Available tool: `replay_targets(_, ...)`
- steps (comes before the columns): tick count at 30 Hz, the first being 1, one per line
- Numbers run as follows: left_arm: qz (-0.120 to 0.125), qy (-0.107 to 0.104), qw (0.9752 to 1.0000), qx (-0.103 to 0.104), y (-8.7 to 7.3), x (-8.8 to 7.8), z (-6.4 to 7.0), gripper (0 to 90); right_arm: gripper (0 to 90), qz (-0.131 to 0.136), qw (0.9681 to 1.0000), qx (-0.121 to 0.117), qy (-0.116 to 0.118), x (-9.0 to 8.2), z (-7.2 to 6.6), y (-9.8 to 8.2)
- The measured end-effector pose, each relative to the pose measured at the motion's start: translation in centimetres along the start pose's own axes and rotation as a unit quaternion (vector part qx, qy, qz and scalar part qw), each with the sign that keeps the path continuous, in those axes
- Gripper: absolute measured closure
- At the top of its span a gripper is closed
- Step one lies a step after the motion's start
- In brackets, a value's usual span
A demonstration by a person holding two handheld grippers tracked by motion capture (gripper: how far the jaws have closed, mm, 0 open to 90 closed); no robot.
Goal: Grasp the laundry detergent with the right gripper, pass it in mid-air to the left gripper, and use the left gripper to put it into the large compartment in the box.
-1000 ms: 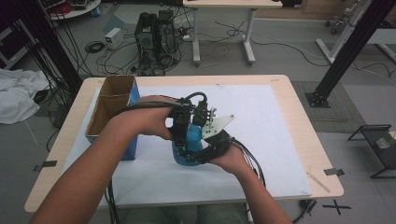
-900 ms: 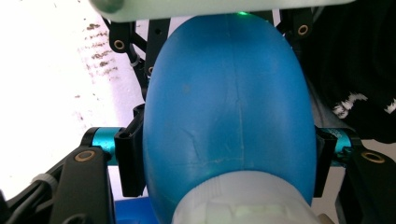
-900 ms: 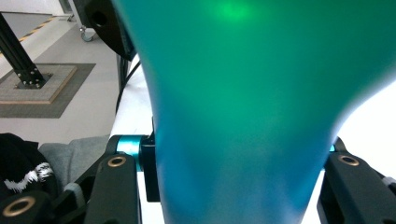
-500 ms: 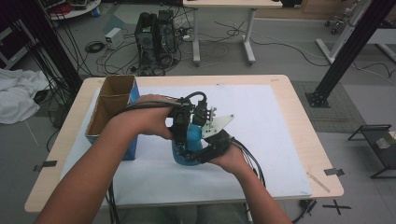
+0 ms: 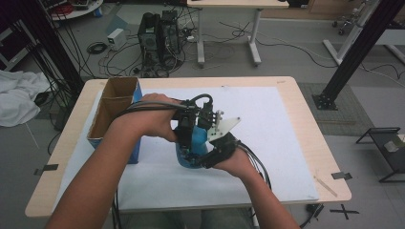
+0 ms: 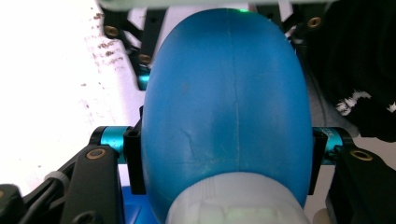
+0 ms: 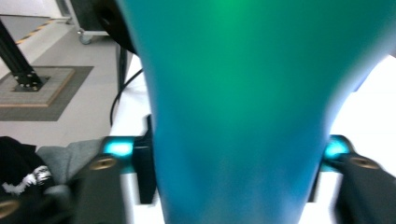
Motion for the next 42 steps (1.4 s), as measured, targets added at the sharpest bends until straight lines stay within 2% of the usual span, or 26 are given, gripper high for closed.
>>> replay_targets(1,-0.002,0.003,1.0,0.003,0.0,-0.2,-0.1,38.9,30.7,0.001,1.0,-0.003,-0.005,0.1,0.2,0.0)
replay_targets(3,-0.002,0.005,1.0,-0.001,-0.1,-0.5,-0.1,38.9,28.4,0.002,0.9997,-0.024,-0.008,0.1,0.3,-0.1)
replay_targets(4,-0.001,0.005,1.0,-0.003,-0.2,-0.6,-0.2,38.8,24.2,-0.002,0.9999,-0.012,-0.006,-0.1,-0.1,-0.2)
replay_targets(6,-0.002,0.002,1.0,-0.008,-0.4,-0.8,-0.2,38.8,22.9,-0.008,0.9999,-0.003,-0.011,-0.4,-0.1,-0.4)
replay_targets(7,-0.002,0.0,0.9999,-0.012,-0.6,-1.0,-0.2,38.8,22.4,-0.002,0.9999,0.009,-0.01,-0.7,-0.2,-0.3)
replay_targets(8,-0.003,0.0,0.9999,-0.014,-0.7,-1.0,-0.2,38.8,22.4,0.009,0.9998,-0.005,-0.02,-0.9,0.1,-0.2)
replay_targets(10,-0.004,0.001,0.9998,-0.019,-0.9,-1.2,-0.1,38.8,22.3,0.019,0.9993,-0.013,-0.03,-1.3,0.6,0.0)
replay_targets(12,-0.004,0.002,0.9997,-0.024,-1.1,-1.4,-0.2,38.8,21.5,0.015,0.9993,0.006,-0.032,-1.6,0.6,-0.1)
replay_targets(13,-0.014,0.003,0.9997,-0.021,-1.3,-1.6,-0.2,38.8,21.5,0.015,0.9992,0.002,-0.037,-1.8,0.8,-0.1)
replay_targets(14,-0.003,0.002,0.9996,-0.027,-1.3,-1.6,-0.3,38.8,21.5,0.026,0.9993,0.005,-0.026,-1.9,0.7,0.2)
replay_targets(15,-0.003,0.003,0.9995,-0.03,-1.5,-1.8,-0.3,38.8,21.4,0.007,0.9988,0.032,-0.038,-2.1,0.5,-0.1)
replay_targets(16,-0.002,0.004,0.9995,-0.033,-1.7,-2.0,-0.4,38.8,21.4,0.004,0.999,0.025,-0.038,-2.3,0.7,-0.2)
replay_targets(17,-0.002,0.006,0.9993,-0.037,-1.8,-2.1,-0.4,38.8,21.3,0.008,0.9988,0.03,-0.038,-2.3,0.7,-0.2)
replay_targets(18,-0.003,0.017,0.9995,-0.027,-2.0,-2.4,-0.8,38.8,19.2,0.0,0.9988,0.035,-0.034,-2.5,0.6,-0.3)
replay_targets(19,-0.001,0.008,0.9989,-0.046,-2.2,-2.4,-0.4,38.8,14.9,0.017,0.999,0.015,-0.04,-2.5,1.0,0.0)
replay_targets(23,0.0,0.01,0.9985,-0.053,-3.0,-3.0,-0.5,38.8,12.9,0.017,0.9989,0.013,-0.043,-2.8,1.1,0.1)
replay_targets(24,0.0,0.019,0.9987,-0.048,-3.2,-3.2,-0.8,38.8,12.9,0.018,0.999,0.009,-0.041,-2.9,1.2,0.2)
replay_targets(25,0.001,0.01,0.9981,-0.061,-3.4,-3.3,-0.5,38.8,12.9,0.016,0.9987,0.016,-0.047,-3.1,1.1,0.2)
replay_targets(28,0.003,0.016,0.9975,-0.068,-4.3,-4.0,-0.8,38.8,12.9,0.018,0.9987,0.012,-0.047,-3.4,1.2,0.4)
replay_targets(34,0.021,0.019,0.9932,-0.113,-6.6,-6.2,-0.8,38.8,12.8,0.002,0.9985,0.018,-0.052,-4.3,1.5,0.2)
replay_targets(38,0.035,0.027,0.987,-0.155,-8.5,-7.6,-0.8,38.7,12.8,0.01,0.9982,0.012,-0.058,-4.9,1.8,0.5)
replay_targets(42,0.05,0.047,0.9774,-0.2,-10.4,-8.8,-1.3,38.7,12.8,0.011,0.998,0.016,-0.06,-5.1,2.0,0.4)
Point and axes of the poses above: each handheld gripper's, and its own axes: x roughly forward along the jaws, y roughly out of its top, z roughly to its right, the point moved 8 cm from there along x, roughly forward along the jaws, and after that the axes turned 5 degrees about -y, right-handed, at the moved point
